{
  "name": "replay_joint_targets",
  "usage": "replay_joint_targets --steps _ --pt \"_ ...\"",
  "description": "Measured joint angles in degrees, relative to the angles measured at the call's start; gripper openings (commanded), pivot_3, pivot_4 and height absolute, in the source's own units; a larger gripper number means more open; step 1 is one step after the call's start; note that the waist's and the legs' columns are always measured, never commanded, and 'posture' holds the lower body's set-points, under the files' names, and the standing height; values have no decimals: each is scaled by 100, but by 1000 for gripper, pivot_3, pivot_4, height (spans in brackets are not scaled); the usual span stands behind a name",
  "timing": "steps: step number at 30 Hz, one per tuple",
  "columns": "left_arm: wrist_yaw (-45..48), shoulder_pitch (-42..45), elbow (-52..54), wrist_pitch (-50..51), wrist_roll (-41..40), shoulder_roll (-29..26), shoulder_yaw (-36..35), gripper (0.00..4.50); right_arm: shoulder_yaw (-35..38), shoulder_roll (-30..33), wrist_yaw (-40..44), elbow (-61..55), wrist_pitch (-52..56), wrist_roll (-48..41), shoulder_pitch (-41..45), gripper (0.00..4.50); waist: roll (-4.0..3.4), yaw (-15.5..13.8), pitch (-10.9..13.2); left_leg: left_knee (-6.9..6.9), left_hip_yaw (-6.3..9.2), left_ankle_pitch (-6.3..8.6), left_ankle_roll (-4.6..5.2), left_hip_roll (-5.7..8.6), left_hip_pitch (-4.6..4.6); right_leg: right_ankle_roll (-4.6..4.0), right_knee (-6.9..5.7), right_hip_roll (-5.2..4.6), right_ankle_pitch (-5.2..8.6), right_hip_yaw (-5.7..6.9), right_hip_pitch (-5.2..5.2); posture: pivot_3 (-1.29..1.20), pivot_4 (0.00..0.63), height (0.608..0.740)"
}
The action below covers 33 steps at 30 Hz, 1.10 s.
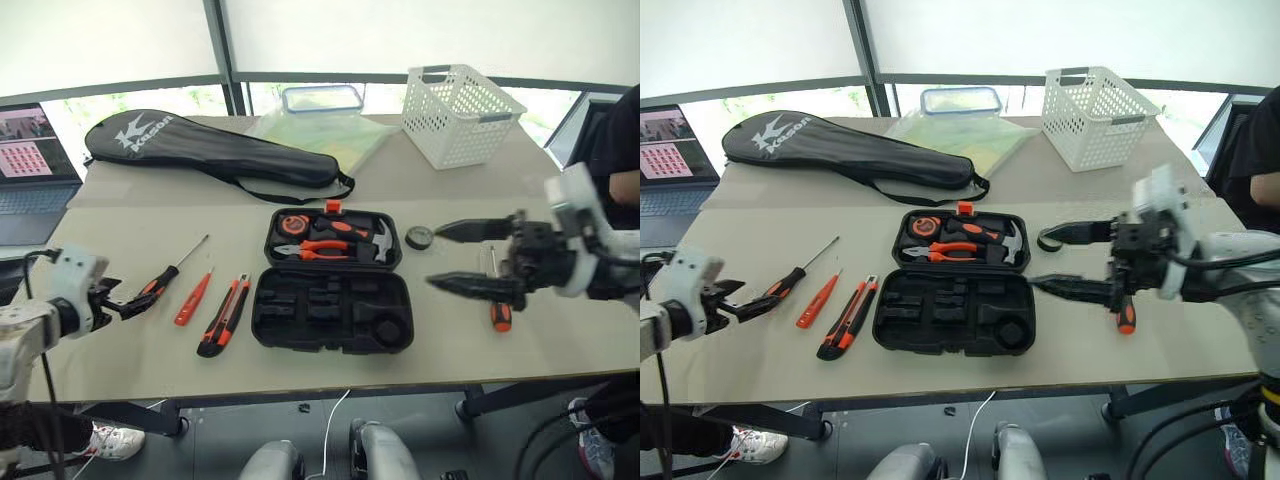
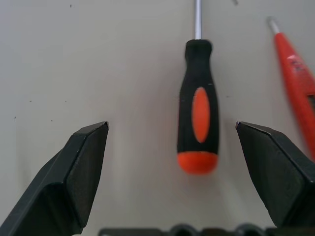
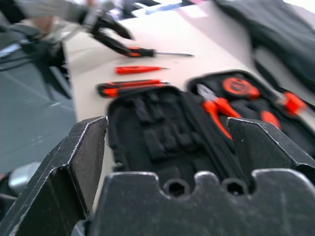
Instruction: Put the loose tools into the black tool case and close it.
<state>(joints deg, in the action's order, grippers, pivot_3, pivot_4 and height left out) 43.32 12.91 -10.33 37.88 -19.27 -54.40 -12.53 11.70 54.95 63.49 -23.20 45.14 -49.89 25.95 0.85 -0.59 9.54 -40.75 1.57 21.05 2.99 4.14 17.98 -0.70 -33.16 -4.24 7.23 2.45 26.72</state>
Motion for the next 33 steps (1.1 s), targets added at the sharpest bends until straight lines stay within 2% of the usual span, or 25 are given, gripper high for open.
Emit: replay_joint_targets --steps 4,5,6,13,14,20,23,27,29,33 --pt "269 584 -675 -408 268 9 360 4456 -223 -203 11 -132 0 -88 171 4478 -2 -7 -2 -3 -1 -2 0 6 28 -3 -3 -5 -2 36 32 0 150 740" --pt "336 710 -866 -516 329 38 411 3927 -249 -243 13 -166 -7 -85 182 4500 -3 -7 -2 -5 -1 -3 -1 7 27 -5 -2 -6 -1 48 32 0 150 740" --pt "391 809 -1023 -589 344 75 448 3741 -282 -278 14 -205 -25 -82 183 4500 -4 -8 -3 -8 -3 -3 -2 7 27 -7 0 -8 -1 51 32 0 150 740" --pt "741 1014 -1491 -903 393 207 580 1103 -455 -380 27 -252 -280 139 56 4500 -3 -3 -3 -21 -10 -7 -23 -4 10 -26 -4 -20 -18 33 10 0 150 740" --pt "765 1056 -1544 -878 393 203 580 887 -457 -380 27 -241 -325 173 25 4500 -3 -3 -3 -21 -10 -8 -23 -6 9 -26 -5 -19 -18 29 9 0 150 740" --pt "1400 1291 -1456 -807 214 183 564 890 -383 -286 12 -253 -382 266 -434 4500 12 -9 1 -34 -5 -14 -16 -8 38 -36 -16 -16 -26 18 32 0 150 740" --pt "1812 1883 -943 -1057 133 195 639 890 -200 -135 13 -361 -348 223 -765 4500 15 -71 2 -77 10 -13 -15 -6 72 -34 -10 -17 -28 47 40 0 150 740" --pt "2443 2578 116 -1427 148 595 1398 890 -100 -3 -11 -517 -341 222 -1129 4500 13 -86 0 -93 1 -5 0 3 84 -5 -3 -19 -46 53 33 0 150 740" --pt "2622 2678 145 -1684 373 842 1839 890 -81 -3 -97 -512 -351 316 -1190 4500 13 -20 -1 -96 -8 -5 1 4 81 -2 -1 -18 -48 41 32 0 150 740" --pt "2714 2993 -356 -2298 1046 1725 2827 890 -14 -20 -356 -440 -367 454 -1242 4500 19 -8 3 -98 -12 -8 0 -4 80 -17 3 -13 -55 10 33 0 150 740"
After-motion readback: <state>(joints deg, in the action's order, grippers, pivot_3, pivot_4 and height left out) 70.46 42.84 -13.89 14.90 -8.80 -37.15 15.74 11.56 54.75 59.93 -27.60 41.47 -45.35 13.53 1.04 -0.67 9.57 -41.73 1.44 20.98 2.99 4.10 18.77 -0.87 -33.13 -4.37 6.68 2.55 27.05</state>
